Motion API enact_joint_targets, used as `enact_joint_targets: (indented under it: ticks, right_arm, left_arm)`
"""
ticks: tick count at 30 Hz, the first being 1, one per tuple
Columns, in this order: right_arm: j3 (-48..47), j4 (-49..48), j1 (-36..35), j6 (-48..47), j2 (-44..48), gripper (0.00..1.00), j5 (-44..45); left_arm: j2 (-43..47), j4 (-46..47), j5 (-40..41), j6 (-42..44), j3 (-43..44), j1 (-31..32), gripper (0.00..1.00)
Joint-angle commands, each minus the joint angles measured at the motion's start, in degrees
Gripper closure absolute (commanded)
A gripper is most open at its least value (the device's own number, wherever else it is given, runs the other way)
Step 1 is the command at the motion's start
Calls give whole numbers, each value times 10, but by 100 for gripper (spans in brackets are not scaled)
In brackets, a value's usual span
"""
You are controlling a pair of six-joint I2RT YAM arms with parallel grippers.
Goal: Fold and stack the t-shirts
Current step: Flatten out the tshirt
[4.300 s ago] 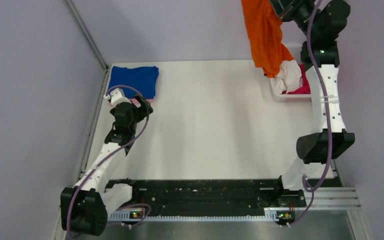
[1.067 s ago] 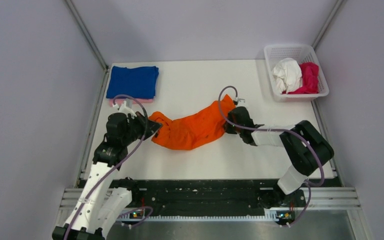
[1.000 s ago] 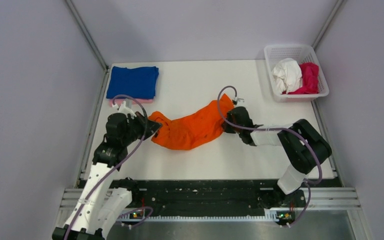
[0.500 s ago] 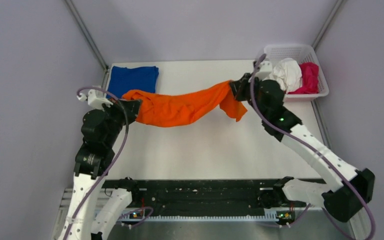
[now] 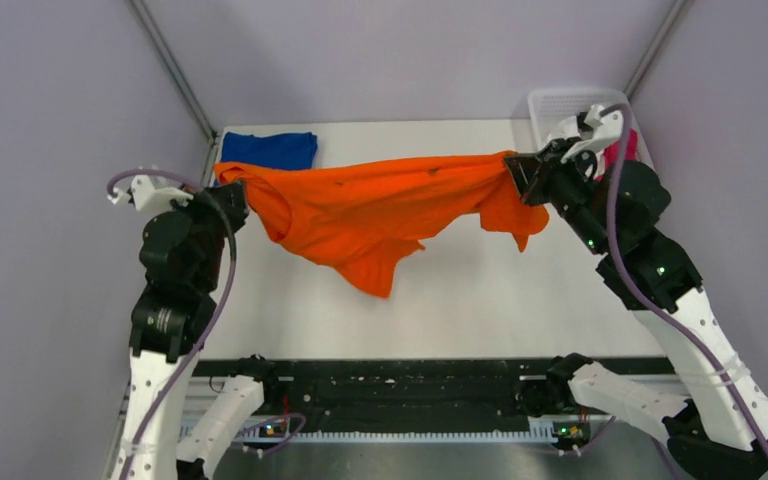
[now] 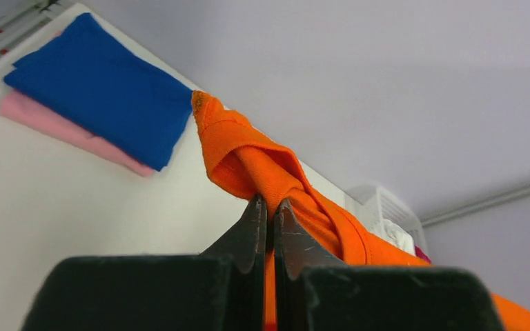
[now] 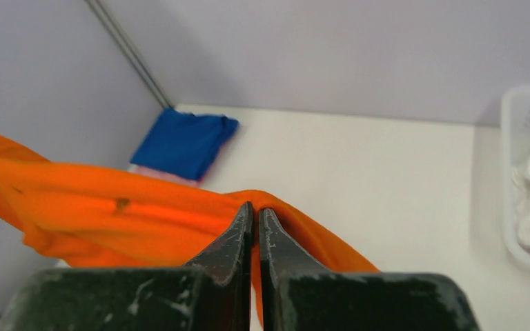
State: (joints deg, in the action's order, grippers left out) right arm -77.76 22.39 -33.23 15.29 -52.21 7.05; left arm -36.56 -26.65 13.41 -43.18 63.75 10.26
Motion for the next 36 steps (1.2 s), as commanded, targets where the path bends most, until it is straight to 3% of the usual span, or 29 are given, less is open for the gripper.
enact_joint_targets:
  ticks: [1, 7, 16, 24, 28, 36]
  right_arm:
    - [-13, 120, -2, -9, -33, 100, 102]
    - [22, 92, -2, -10, -32, 100, 125]
    - [87, 48, 56, 13, -91, 100, 91]
    - [75, -8, 112, -16, -163, 100, 51]
    - [75, -15, 112, -25, -128, 100, 18]
    - [98, 16, 112, -19, 37, 100, -110]
  left_arm:
    - [-126, -65, 117, 0, 75, -2, 100]
    - [-144, 19, 48, 7, 37, -1, 100]
    - [-224, 36, 59, 2, 27, -8, 100]
    - [-317, 68, 67, 8, 55, -23, 100]
    - [-272, 85, 31, 17, 46, -23, 100]
    - [-64, 41, -14, 18, 2, -23, 100]
